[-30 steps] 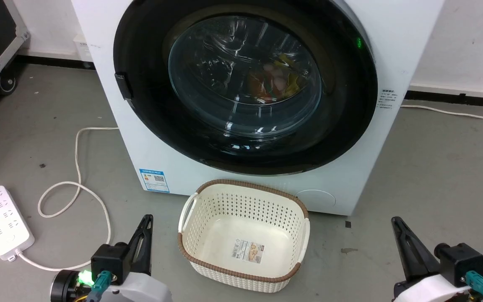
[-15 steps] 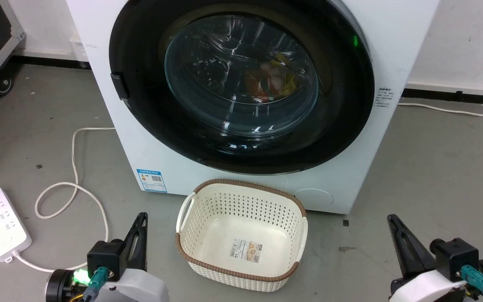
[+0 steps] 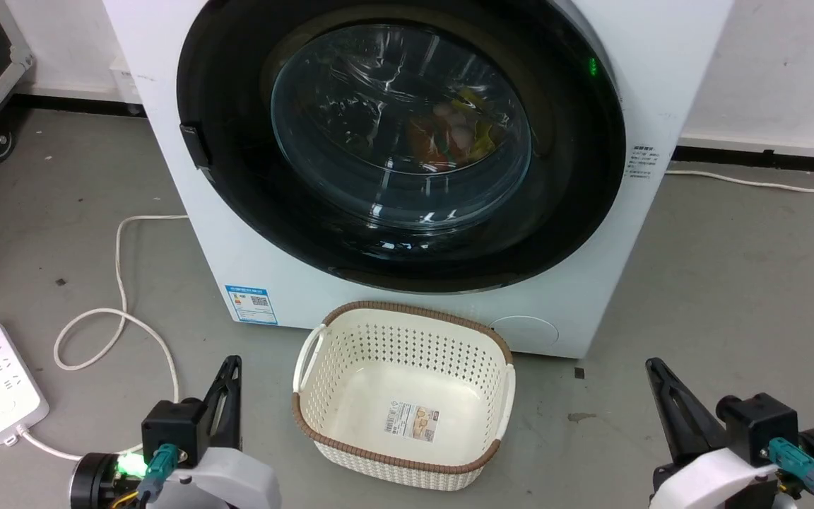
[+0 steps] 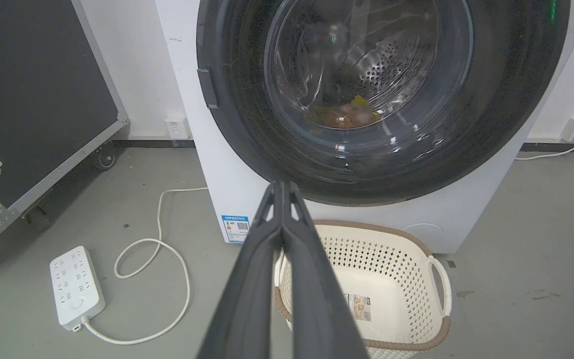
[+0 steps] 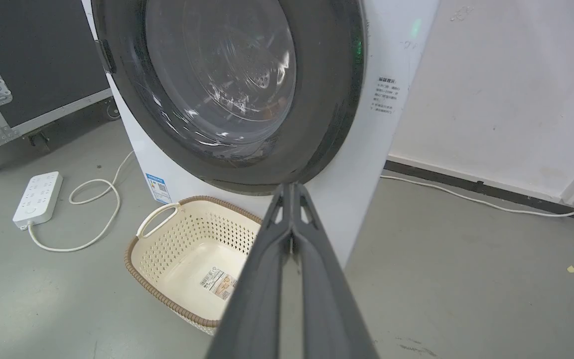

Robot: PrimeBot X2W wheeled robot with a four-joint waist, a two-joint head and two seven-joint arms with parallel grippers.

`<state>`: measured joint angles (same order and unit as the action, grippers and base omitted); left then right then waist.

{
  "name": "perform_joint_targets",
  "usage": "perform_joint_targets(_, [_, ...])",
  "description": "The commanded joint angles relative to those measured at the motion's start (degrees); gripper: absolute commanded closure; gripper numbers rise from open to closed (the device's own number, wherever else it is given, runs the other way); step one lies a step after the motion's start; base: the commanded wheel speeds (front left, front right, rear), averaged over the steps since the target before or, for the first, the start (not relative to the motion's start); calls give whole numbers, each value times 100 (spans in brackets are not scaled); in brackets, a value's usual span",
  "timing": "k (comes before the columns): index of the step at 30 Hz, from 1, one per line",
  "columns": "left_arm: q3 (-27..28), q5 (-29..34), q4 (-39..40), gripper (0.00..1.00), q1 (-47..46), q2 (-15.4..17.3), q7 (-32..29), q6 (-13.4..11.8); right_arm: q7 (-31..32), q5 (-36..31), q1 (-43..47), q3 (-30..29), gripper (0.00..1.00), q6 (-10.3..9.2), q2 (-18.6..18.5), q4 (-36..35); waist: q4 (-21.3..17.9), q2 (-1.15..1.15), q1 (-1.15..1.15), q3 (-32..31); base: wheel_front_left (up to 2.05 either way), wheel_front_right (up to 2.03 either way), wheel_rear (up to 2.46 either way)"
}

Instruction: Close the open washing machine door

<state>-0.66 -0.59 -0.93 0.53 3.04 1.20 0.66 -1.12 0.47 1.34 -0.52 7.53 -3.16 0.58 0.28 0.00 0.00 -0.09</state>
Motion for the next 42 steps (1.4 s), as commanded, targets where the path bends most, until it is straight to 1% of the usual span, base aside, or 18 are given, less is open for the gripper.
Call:
perform_joint_targets(1, [28, 35, 37, 100, -48, -5, -28, -27, 22, -42, -101, 17, 100, -4, 26, -44, -2, 0, 0, 1, 0, 0, 0])
perform_joint_targets(9, [66, 59, 93, 100, -53, -16, -120, -66, 112, -47, -134, 52, 100, -4, 28, -58, -28, 0, 0, 9, 0, 0, 0])
perform_joint_targets(42, [66, 59, 93, 100, -53, -16, -120, -66, 112, -47, -134, 52, 100, -4, 28, -58, -28, 0, 0, 9, 0, 0, 0])
